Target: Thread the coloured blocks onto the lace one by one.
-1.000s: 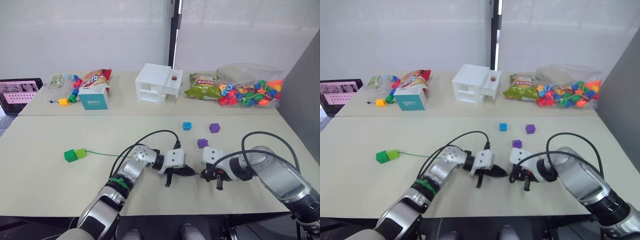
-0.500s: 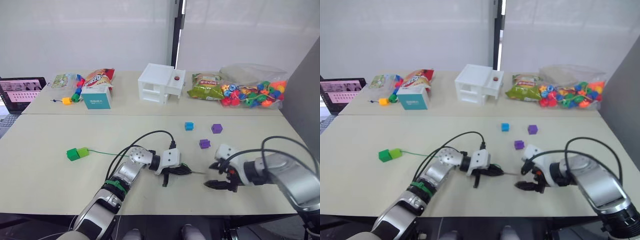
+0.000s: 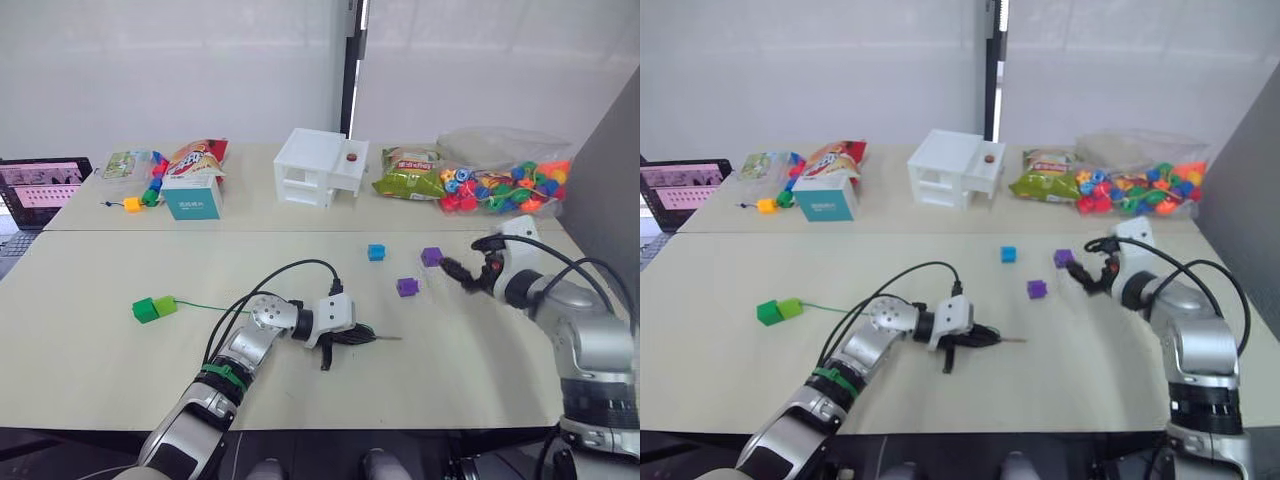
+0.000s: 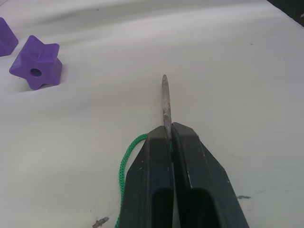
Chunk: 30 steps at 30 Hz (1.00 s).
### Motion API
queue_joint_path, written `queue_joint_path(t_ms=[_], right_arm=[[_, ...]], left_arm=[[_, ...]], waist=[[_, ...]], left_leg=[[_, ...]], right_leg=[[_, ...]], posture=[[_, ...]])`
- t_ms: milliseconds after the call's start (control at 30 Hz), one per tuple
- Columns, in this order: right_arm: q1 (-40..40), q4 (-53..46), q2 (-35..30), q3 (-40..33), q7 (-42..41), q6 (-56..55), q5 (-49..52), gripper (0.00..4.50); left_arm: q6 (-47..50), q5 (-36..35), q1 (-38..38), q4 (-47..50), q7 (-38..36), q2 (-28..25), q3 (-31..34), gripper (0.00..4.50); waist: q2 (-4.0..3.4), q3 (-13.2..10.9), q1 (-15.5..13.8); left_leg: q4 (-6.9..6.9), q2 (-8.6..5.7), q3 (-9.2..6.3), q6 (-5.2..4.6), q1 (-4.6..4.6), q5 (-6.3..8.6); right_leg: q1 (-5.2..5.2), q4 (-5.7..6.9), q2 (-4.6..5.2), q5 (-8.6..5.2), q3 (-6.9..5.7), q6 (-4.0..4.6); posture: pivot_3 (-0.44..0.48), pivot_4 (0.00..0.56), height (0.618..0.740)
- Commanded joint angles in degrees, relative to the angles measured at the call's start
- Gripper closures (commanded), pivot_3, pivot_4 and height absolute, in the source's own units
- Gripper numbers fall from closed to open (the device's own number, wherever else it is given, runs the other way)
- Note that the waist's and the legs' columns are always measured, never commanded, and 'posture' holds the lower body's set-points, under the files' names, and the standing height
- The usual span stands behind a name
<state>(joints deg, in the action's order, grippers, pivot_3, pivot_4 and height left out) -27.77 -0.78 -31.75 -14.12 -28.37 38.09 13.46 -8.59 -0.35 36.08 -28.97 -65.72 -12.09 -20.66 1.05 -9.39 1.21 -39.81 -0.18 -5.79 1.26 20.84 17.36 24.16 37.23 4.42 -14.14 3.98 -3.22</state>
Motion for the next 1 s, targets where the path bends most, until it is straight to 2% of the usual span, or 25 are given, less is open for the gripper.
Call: queue_joint_path(t_ms=[33, 567, 667, 900, 1000], right_arm=[[-4.96, 7.87, 2.65, 0.58, 3.15, -5.62, -1.18, 0.03], [-17.67, 38.94, 7.98, 4.91, 5.35, -19.12, -4.70, 0.03], [-19.52, 43.88, 8.43, 4.77, 6.08, -21.88, -5.09, 0.73], [-18.64, 43.37, 8.31, 2.89, 5.62, -22.06, -3.16, 3.22], [-16.79, 38.60, 8.15, 1.57, 5.84, -19.53, -1.11, 3.33]], left_arm=[[0.43, 0.05, -0.48, 1.07, 0.78, -0.32, 0.09, 4.50], [1.11, 0.49, -0.98, 2.12, 2.02, -0.84, -0.26, 4.50], [1.00, 0.65, -0.92, 1.97, 2.14, -0.83, -0.40, 4.50], [0.41, 1.07, -0.69, 1.40, 2.10, -0.61, -0.83, 4.50], [-0.09, 1.16, -0.36, 0.77, 1.76, -0.23, -1.16, 4.50]], waist=[[-0.01, 0.01, 0.27], [-0.06, 0.03, 1.35], [-0.06, 0.03, 1.39], [-0.07, 0.03, 1.36], [-0.08, 0.04, 1.28]], left_leg=[[0.00, -0.01, 0.01, 0.01, -0.01, -0.01], [0.01, -0.01, -0.01, 0.04, 0.00, -0.03], [0.02, -0.01, -0.01, 0.04, -0.01, -0.03], [0.02, -0.01, -0.01, 0.04, 0.00, -0.03], [0.02, -0.01, -0.02, 0.04, 0.01, -0.03]], right_leg=[[-0.02, -0.01, 0.01, 0.01, 0.01, 0.00], [0.00, 0.01, 0.02, 0.01, 0.01, 0.01], [0.00, 0.02, 0.02, 0.01, 0.01, 0.01], [0.00, 0.01, 0.03, 0.01, 0.01, 0.01], [0.00, 0.01, 0.04, 0.01, 0.01, 0.00]], posture=[[0.000, 0.150, 0.740], [0.000, 0.150, 0.740], [0.000, 0.150, 0.740], [0.000, 0.150, 0.740], [0.000, 0.150, 0.740]])
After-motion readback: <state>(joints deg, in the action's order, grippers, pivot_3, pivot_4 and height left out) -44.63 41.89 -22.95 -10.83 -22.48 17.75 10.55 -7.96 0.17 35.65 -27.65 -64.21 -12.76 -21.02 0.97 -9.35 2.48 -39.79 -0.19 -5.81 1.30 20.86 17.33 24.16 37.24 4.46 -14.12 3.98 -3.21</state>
